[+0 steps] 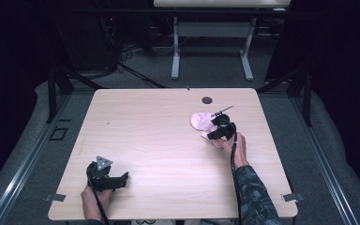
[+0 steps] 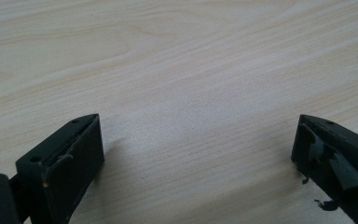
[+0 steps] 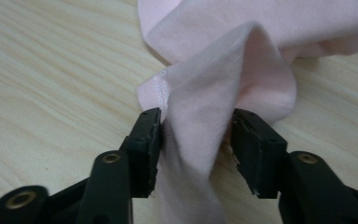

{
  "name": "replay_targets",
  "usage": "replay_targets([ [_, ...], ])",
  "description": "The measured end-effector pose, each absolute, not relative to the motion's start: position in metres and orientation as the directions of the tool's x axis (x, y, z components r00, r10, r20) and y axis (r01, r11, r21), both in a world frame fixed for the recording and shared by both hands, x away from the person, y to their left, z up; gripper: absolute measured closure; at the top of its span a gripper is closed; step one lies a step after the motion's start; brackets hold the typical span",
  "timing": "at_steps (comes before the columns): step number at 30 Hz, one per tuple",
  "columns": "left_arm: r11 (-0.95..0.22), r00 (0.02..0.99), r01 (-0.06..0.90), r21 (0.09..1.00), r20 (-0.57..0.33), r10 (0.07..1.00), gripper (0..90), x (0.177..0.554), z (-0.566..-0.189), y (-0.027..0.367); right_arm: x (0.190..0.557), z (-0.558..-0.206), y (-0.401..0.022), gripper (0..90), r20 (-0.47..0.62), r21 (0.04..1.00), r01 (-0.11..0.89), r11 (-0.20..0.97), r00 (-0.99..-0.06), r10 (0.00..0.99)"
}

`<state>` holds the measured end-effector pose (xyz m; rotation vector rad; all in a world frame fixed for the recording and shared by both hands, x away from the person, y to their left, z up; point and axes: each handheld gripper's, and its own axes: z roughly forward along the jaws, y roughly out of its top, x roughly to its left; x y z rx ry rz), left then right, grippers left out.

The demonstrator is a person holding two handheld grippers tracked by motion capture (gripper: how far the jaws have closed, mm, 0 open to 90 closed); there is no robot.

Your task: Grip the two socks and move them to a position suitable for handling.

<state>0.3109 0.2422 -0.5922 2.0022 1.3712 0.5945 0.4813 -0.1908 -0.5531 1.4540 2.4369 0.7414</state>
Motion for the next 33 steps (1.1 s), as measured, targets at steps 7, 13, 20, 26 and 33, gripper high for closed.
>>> replay_targets([
  [7, -0.258, 0.356, 0.649, 0.716, 0.013, 0.934, 2.6, 0.311, -0.592, 0.242, 0.475, -0.551, -0.191, 82.9, 0.078, 0.516, 0.761, 0.392, -0.498, 0.864],
  [13, -0.258, 0.358, 0.649, 0.716, 0.012, 0.934, 2.8, 0.311, -0.592, 0.242, 0.457, -0.531, -0.198, 83.6, 0.135, 0.577, 0.737, 0.353, -0.512, 0.848],
  [20, -0.256, 0.358, 0.649, 0.716, 0.009, 0.934, 3.1, 0.311, -0.592, 0.243, 0.399, -0.503, -0.178, 83.7, 0.139, 0.638, 0.647, 0.418, -0.631, 0.763],
  [26, -0.254, 0.356, 0.649, 0.717, 0.009, 0.934, 3.1, 0.311, -0.592, 0.242, 0.358, -0.496, -0.158, 83.6, 0.167, 0.665, 0.586, 0.463, -0.721, 0.672],
  [33, -0.251, 0.354, 0.652, 0.716, 0.006, 0.935, 3.2, 0.311, -0.592, 0.243, 0.313, -0.506, -0.128, 83.5, 0.203, 0.671, 0.523, 0.525, -0.811, 0.549],
])
